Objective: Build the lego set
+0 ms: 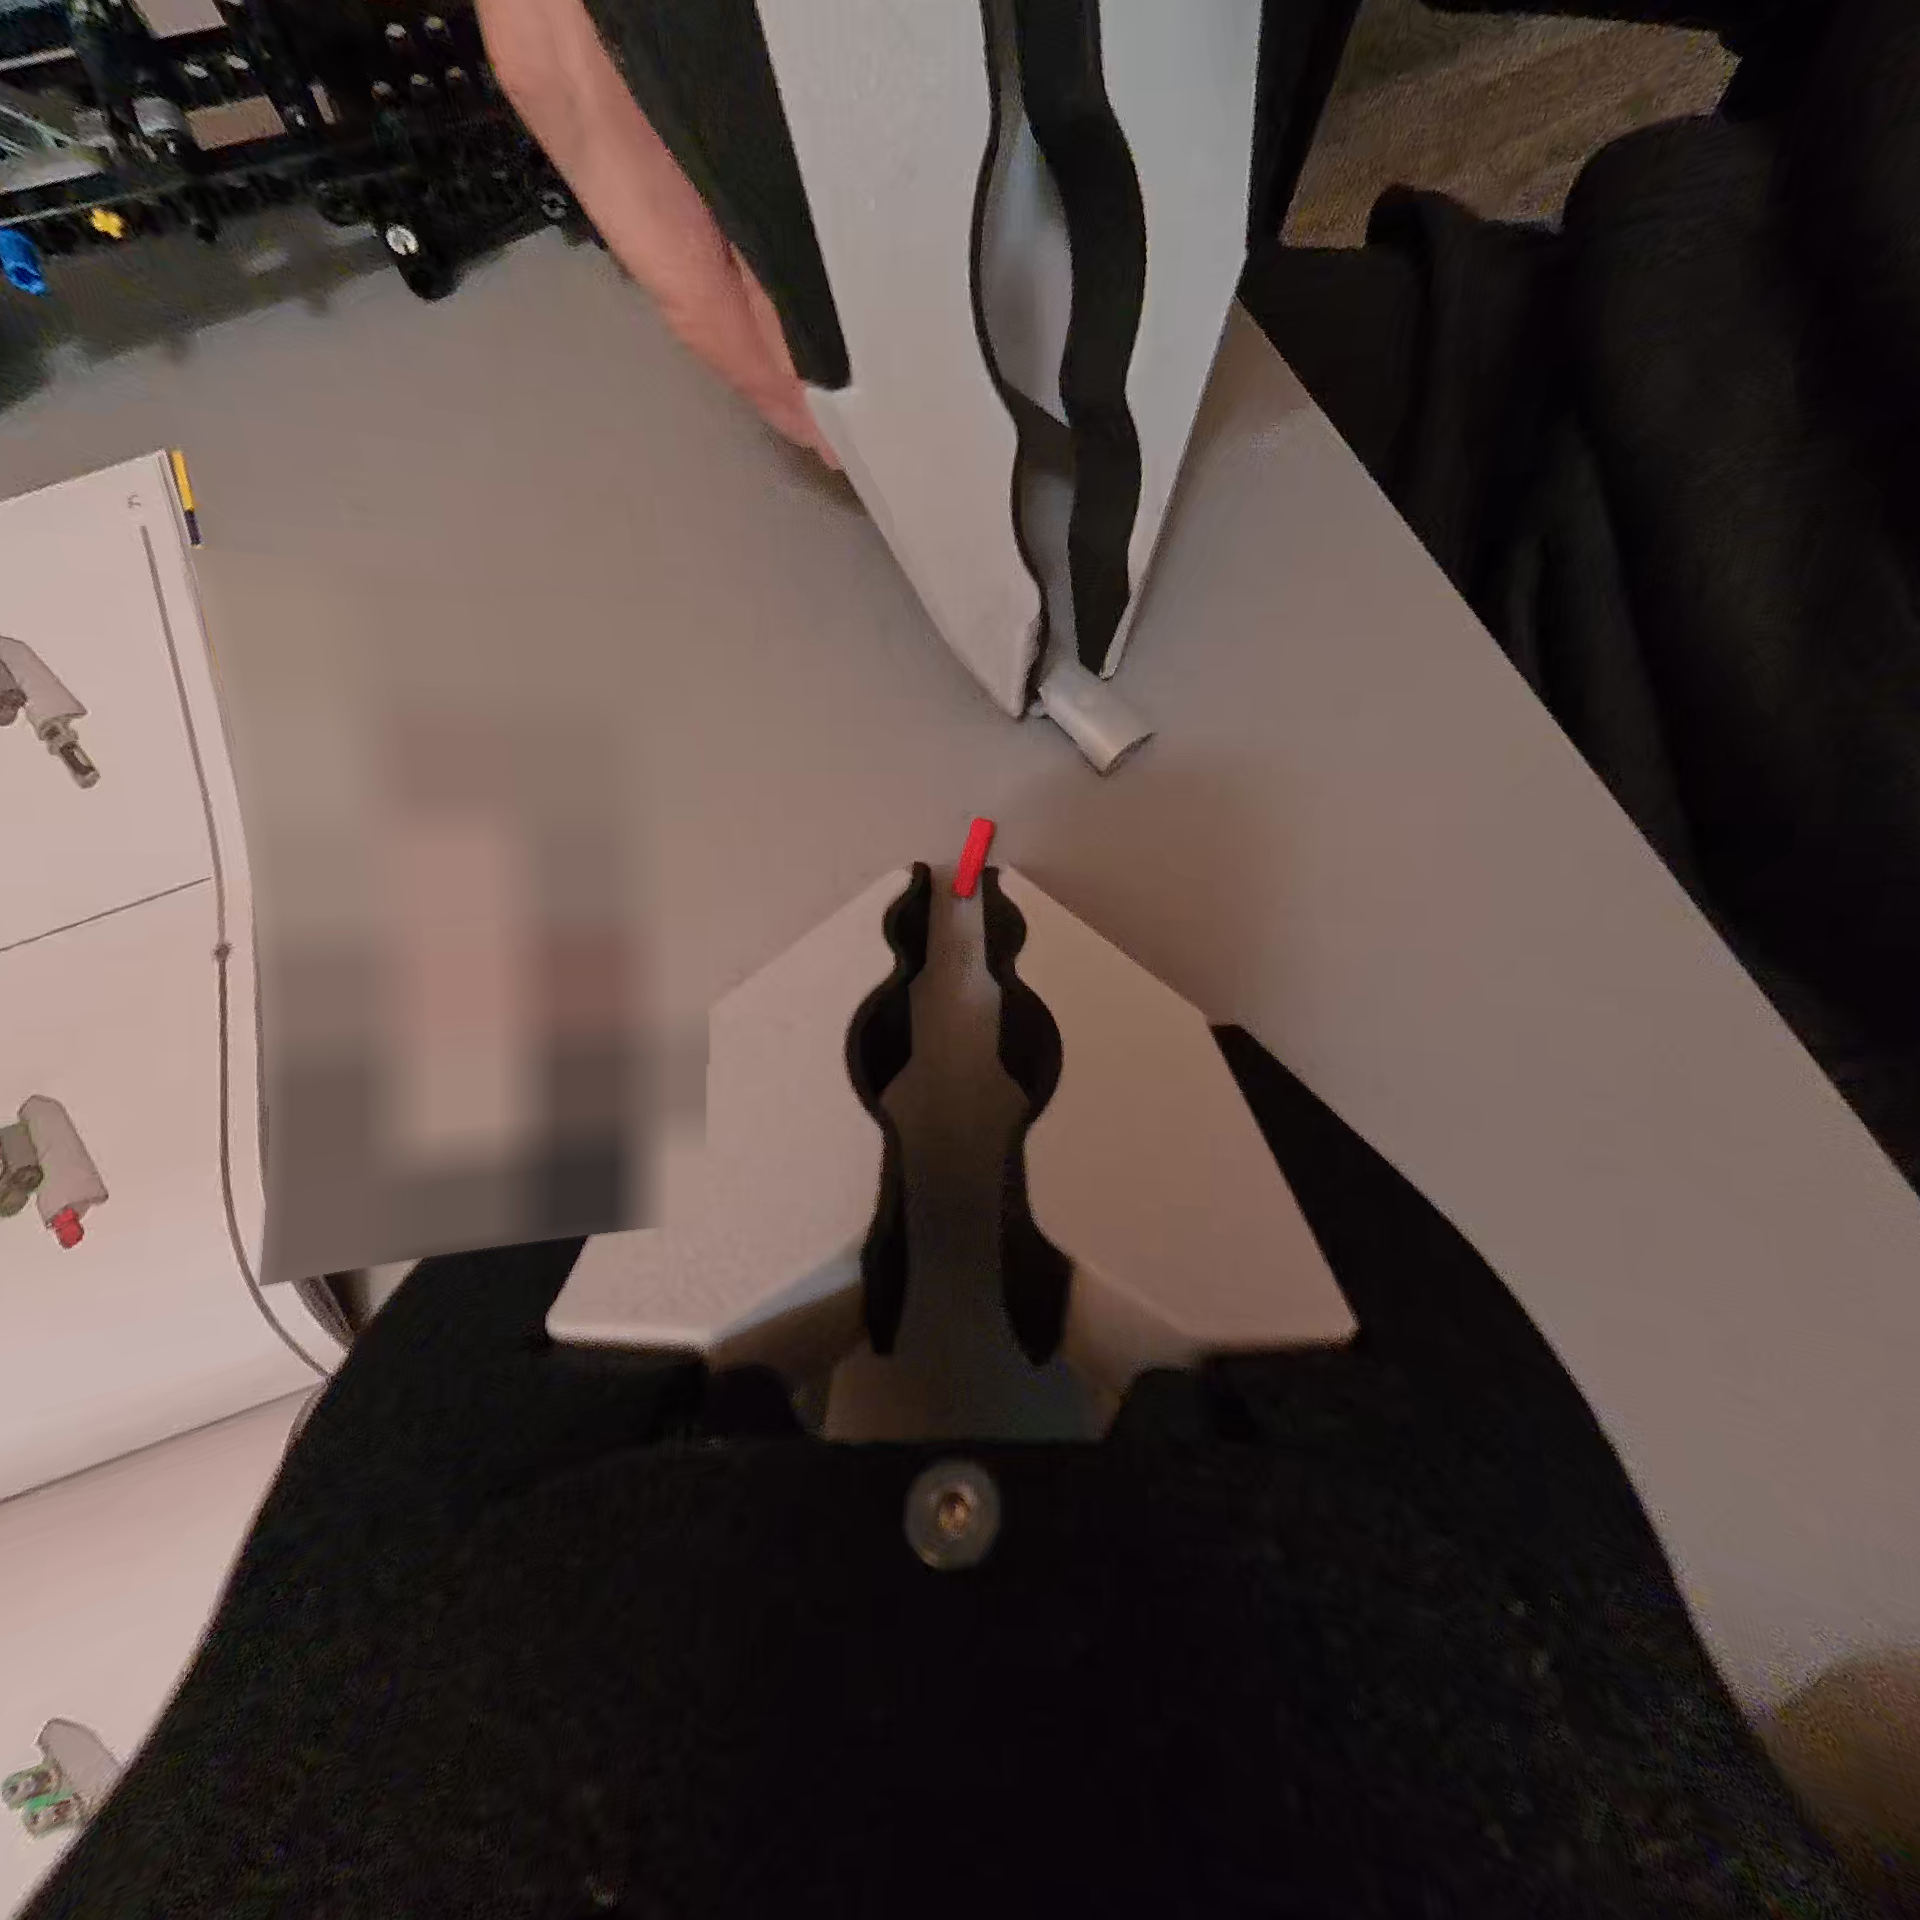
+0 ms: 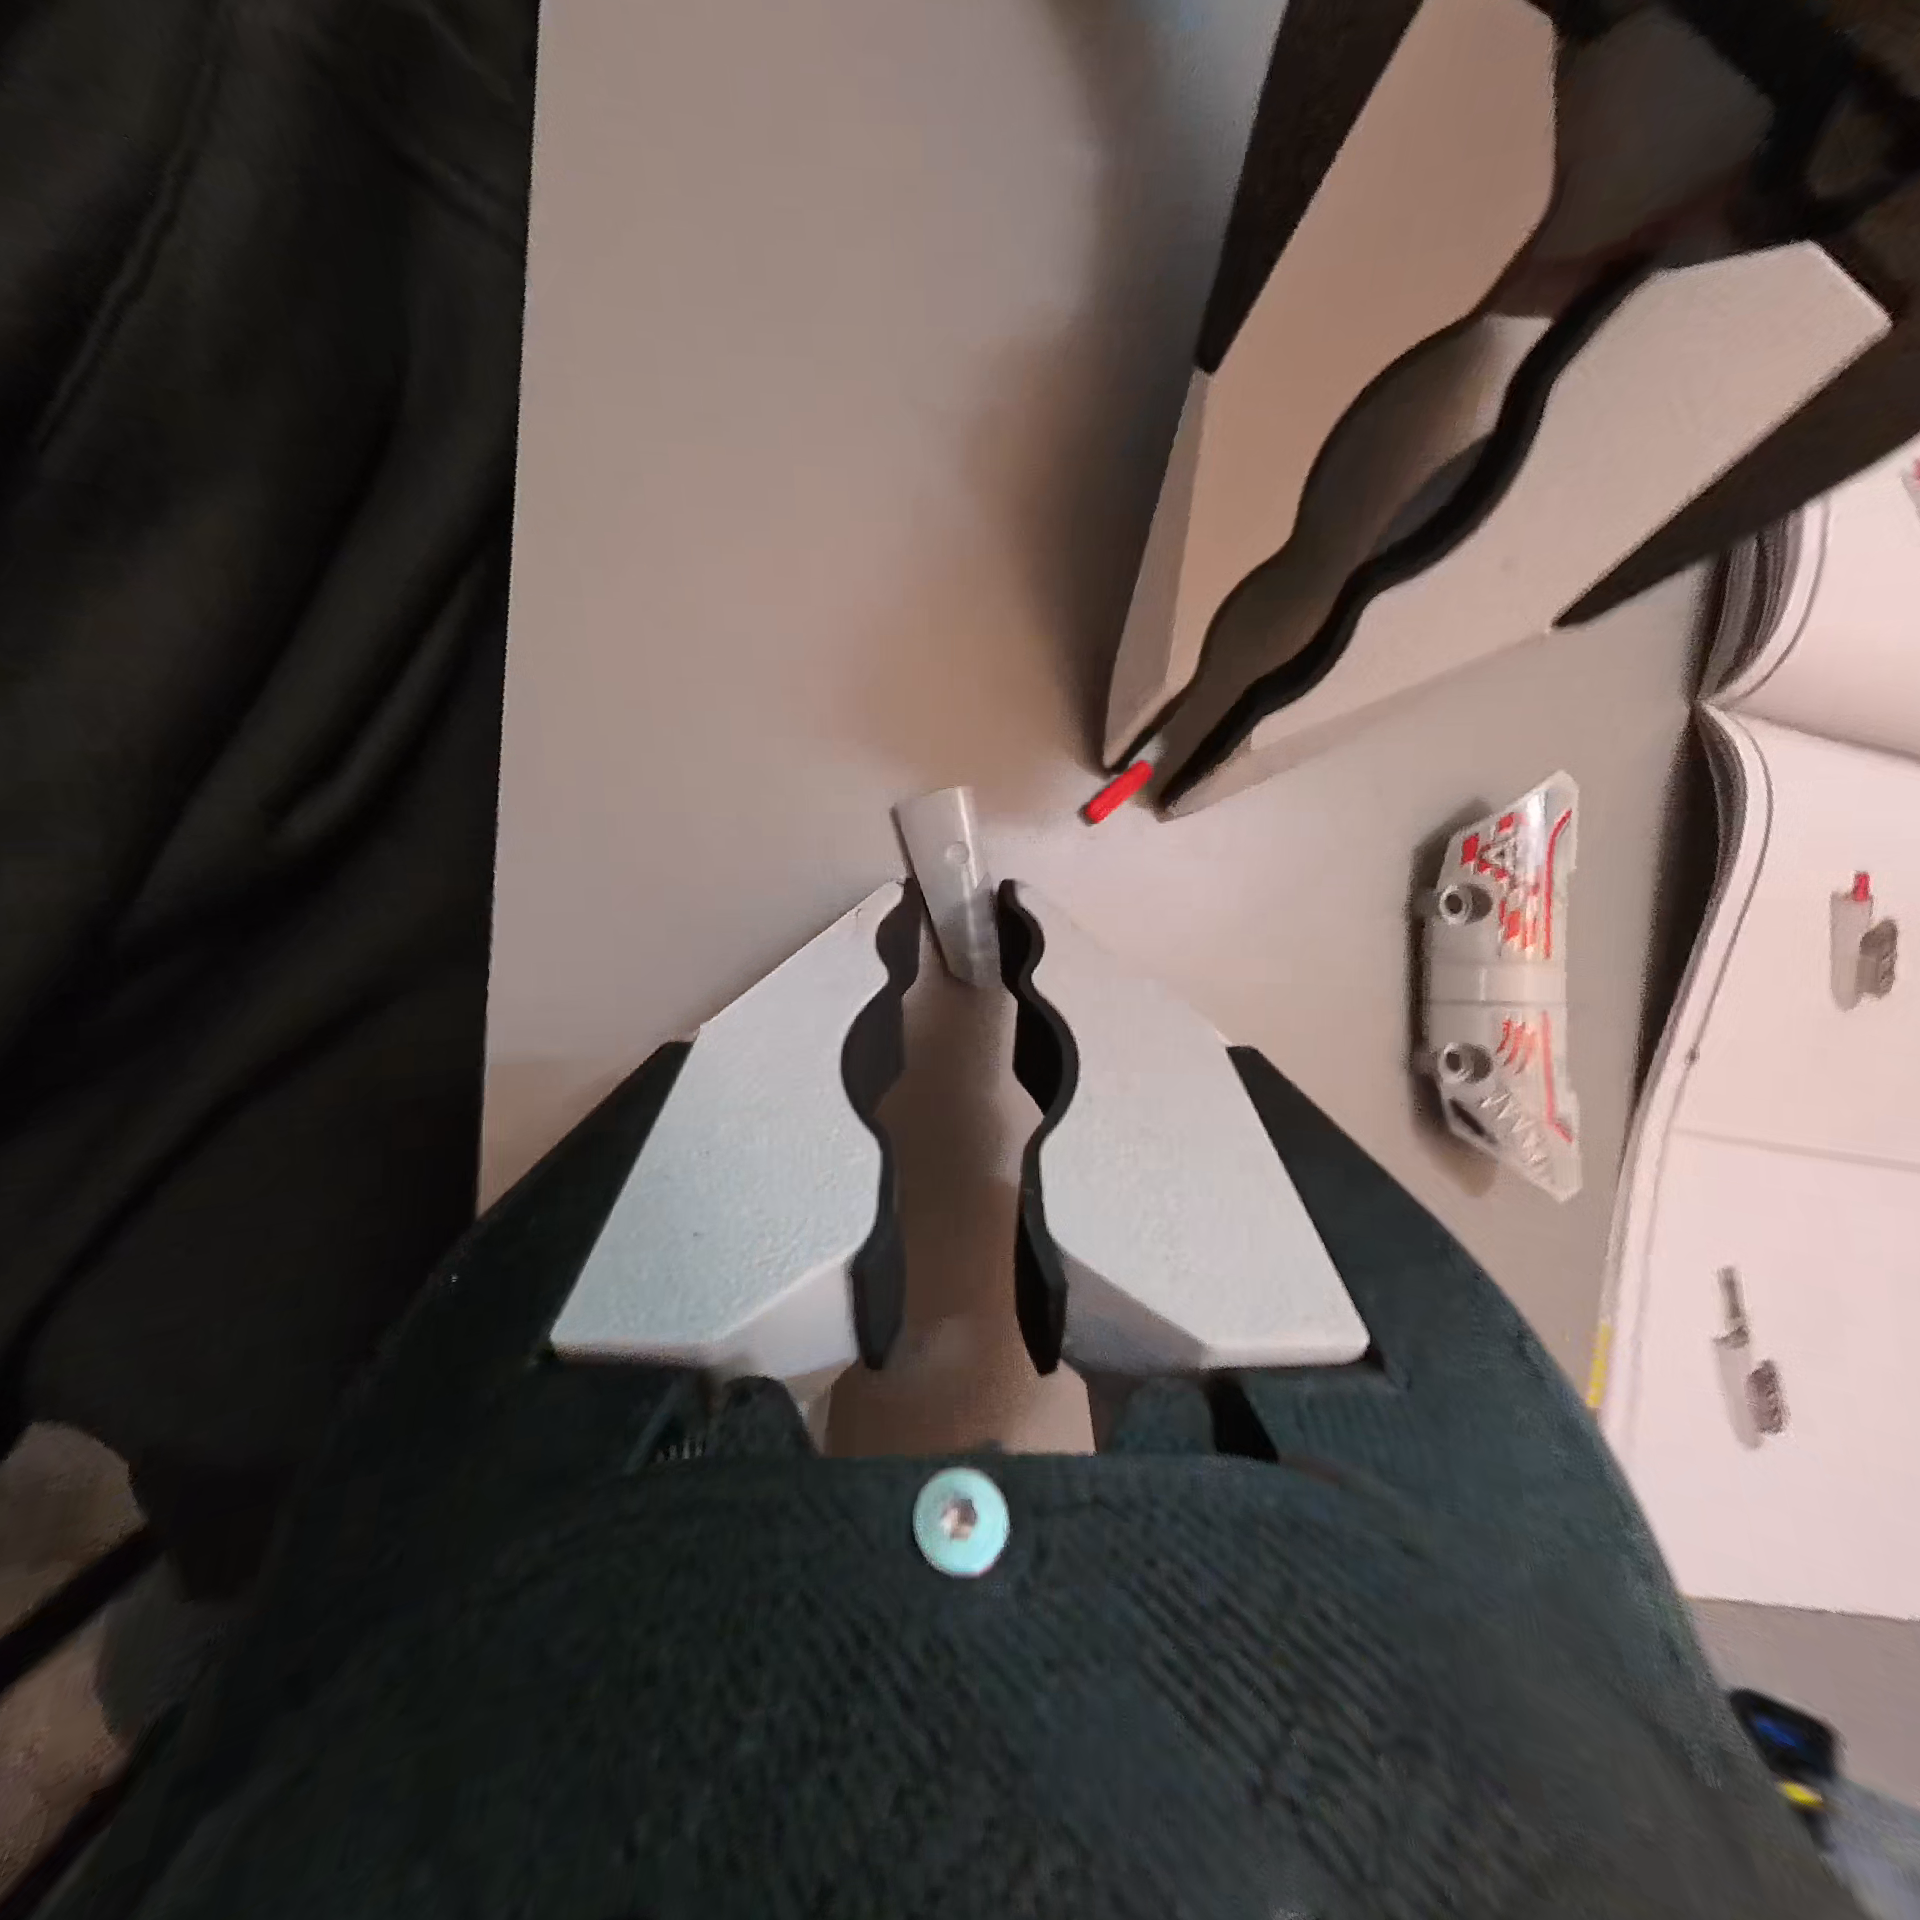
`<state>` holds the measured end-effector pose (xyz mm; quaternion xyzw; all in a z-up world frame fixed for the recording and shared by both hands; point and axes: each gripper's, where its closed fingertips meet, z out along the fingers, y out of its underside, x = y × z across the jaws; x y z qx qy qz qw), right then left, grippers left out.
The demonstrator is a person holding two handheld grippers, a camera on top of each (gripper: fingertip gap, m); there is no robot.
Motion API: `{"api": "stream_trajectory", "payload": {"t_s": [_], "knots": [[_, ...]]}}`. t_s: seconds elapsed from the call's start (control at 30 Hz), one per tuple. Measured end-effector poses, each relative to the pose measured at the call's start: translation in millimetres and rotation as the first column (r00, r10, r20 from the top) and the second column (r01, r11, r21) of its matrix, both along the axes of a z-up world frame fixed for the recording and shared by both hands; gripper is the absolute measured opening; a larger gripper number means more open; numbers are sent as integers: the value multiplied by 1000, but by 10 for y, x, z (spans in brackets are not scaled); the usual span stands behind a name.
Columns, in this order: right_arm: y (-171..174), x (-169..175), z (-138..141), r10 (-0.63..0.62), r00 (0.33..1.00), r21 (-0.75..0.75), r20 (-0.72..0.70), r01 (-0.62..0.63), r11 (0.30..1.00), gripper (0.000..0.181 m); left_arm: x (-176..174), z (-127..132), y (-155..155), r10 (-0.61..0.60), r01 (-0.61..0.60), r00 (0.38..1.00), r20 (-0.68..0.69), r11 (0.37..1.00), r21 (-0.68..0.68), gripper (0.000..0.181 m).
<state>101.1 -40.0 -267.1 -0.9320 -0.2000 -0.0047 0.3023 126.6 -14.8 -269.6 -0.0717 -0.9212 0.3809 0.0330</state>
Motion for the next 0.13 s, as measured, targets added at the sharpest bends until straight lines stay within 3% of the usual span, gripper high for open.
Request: {"api": "stream_trajectory", "payload": {"t_s": [0.03, 0.13], "knots": [[-17, -22, -1, -31, 999, 18, -34, 32, 999, 19, 4, 1, -4, 1, -1, 1000, 6, 1000, -8, 6], [-46, -106, 1, -119, 977, 50, -175, 130, 990, 27, 2, 1, -6, -12, 14, 999, 52, 999, -29, 1]]}}
